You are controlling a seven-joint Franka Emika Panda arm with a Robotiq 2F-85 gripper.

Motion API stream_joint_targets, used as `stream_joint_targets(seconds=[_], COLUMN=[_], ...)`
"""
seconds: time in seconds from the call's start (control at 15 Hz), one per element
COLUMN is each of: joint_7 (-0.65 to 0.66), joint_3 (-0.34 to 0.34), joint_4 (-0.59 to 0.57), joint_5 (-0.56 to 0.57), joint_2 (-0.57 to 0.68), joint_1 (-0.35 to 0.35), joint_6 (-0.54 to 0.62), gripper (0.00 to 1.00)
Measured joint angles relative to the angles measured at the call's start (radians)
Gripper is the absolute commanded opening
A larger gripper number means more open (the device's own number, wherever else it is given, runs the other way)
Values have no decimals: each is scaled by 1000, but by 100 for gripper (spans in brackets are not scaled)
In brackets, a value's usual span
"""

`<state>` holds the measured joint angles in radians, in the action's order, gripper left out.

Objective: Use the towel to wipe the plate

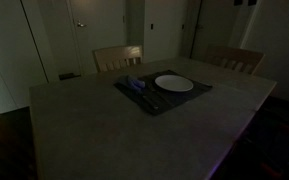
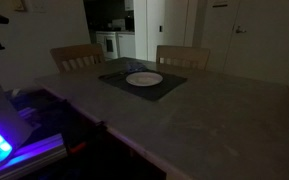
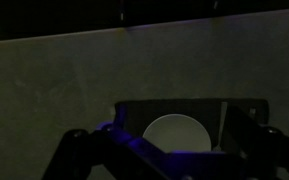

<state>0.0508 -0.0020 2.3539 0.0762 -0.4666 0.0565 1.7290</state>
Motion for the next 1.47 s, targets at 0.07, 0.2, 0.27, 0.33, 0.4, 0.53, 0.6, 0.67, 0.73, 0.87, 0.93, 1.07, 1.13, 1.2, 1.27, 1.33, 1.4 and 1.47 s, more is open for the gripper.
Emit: stream_joint_targets(seconds=[0.07,0.2,0.27,0.33,0.4,0.53,0.6,0.67,0.73,0.87,0.93,1.07,1.13,1.2,1.27,1.33,1.4,1.47], joint_7=[0,0,0,-1,-2,-6,-8,-13,-17,-28,-35,-51,-60,-71,-83,-93,-103,-113], joint_3=[0,0,0,0,0,0,0,0,0,0,0,0,0,0,0,0,0,0], joint_4=[0,0,0,0,0,-2,-5,-11,-17,-32,-41,-64,-77,-93,-111,-129,-150,-173], joint_5=[0,0,1,3,5,5,5,5,5,5,4,2,-1,-4,-9,-13,-18,-26], joint_2=[0,0,1,4,10,29,44,61,78,119,141,188,212,238,265,293,321,349], joint_1=[0,-1,-2,-3,-6,-11,-14,-19,-23,-34,-39,-47,-51,-55,-60,-65,-71,-78], joint_6=[0,2,6,17,36,80,102,123,141,185,208,251,271,287,302,316,326,334], gripper=[100,100,100,100,100,100,100,100,100,100,100,100,100,100,100,100,100,100])
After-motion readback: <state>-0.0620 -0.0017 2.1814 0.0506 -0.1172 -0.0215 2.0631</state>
